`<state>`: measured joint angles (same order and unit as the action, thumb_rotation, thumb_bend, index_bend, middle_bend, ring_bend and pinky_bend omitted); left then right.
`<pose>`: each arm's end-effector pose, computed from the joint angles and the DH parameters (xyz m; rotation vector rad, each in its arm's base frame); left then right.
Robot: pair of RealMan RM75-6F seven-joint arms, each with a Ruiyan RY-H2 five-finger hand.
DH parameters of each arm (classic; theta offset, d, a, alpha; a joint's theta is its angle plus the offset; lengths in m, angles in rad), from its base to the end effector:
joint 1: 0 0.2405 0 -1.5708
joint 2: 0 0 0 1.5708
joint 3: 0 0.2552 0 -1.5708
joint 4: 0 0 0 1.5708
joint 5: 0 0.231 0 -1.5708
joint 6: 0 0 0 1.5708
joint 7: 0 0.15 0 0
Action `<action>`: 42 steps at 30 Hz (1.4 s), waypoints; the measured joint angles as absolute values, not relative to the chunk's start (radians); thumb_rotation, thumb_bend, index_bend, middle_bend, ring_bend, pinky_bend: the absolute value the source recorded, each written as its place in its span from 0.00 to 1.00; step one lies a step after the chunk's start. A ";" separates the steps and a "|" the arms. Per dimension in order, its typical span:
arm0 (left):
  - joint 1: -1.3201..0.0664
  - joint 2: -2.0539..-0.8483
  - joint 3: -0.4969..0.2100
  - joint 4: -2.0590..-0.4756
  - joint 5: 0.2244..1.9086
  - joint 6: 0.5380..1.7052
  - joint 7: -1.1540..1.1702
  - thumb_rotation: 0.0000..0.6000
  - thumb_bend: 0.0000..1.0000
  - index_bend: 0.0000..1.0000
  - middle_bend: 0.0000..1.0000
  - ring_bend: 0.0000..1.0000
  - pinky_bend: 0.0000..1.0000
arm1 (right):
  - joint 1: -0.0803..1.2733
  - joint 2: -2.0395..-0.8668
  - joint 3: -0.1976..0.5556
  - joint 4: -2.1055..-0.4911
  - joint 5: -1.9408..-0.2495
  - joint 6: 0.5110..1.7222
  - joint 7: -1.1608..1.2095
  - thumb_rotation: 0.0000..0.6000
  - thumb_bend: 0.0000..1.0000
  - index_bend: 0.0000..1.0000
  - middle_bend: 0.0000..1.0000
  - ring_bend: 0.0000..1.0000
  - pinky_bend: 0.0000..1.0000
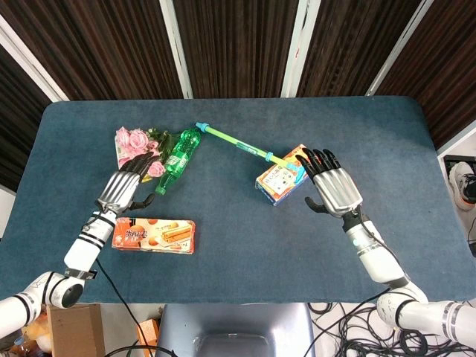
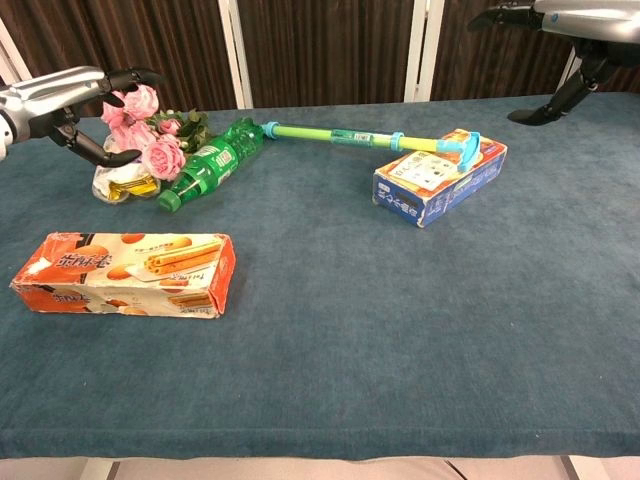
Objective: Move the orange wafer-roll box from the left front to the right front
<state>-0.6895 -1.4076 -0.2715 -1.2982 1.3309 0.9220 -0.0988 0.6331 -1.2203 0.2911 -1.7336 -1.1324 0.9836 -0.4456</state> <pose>-0.1909 0.4074 0.0440 -1.7080 -0.9757 -1.0947 -0.1516 -0.3590 0.0725 1.7655 -0.7666 0.9048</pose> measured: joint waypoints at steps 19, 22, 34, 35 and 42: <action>-0.573 -1.055 -0.035 -1.686 1.406 0.881 -0.003 1.00 0.14 0.00 0.00 0.00 0.02 | 0.585 -1.068 0.213 -1.840 -1.192 1.029 -0.388 1.00 0.24 0.00 0.00 0.00 0.02; -0.567 -1.048 -0.017 -1.694 1.418 0.864 -0.041 1.00 0.14 0.00 0.00 0.00 0.01 | 0.587 -1.057 0.205 -1.849 -1.176 1.020 -0.395 1.00 0.24 0.00 0.00 0.00 0.01; -0.564 -1.204 -0.003 -1.446 1.468 0.905 0.007 1.00 0.14 0.00 0.00 0.00 0.02 | 0.604 -1.042 0.196 -1.850 -1.131 0.997 -0.368 1.00 0.24 0.00 0.00 0.00 0.00; -0.566 -1.209 0.000 -1.439 1.468 0.897 0.015 1.00 0.14 0.00 0.00 0.00 0.02 | 0.604 -1.041 0.197 -1.850 -1.130 0.998 -0.367 1.00 0.24 0.00 0.00 0.00 0.00; -0.572 -1.222 0.009 -1.424 1.447 0.863 0.037 1.00 0.14 0.00 0.00 0.00 0.05 | 0.605 -1.030 0.197 -1.853 -1.124 1.002 -0.353 1.00 0.24 0.00 0.00 0.00 0.00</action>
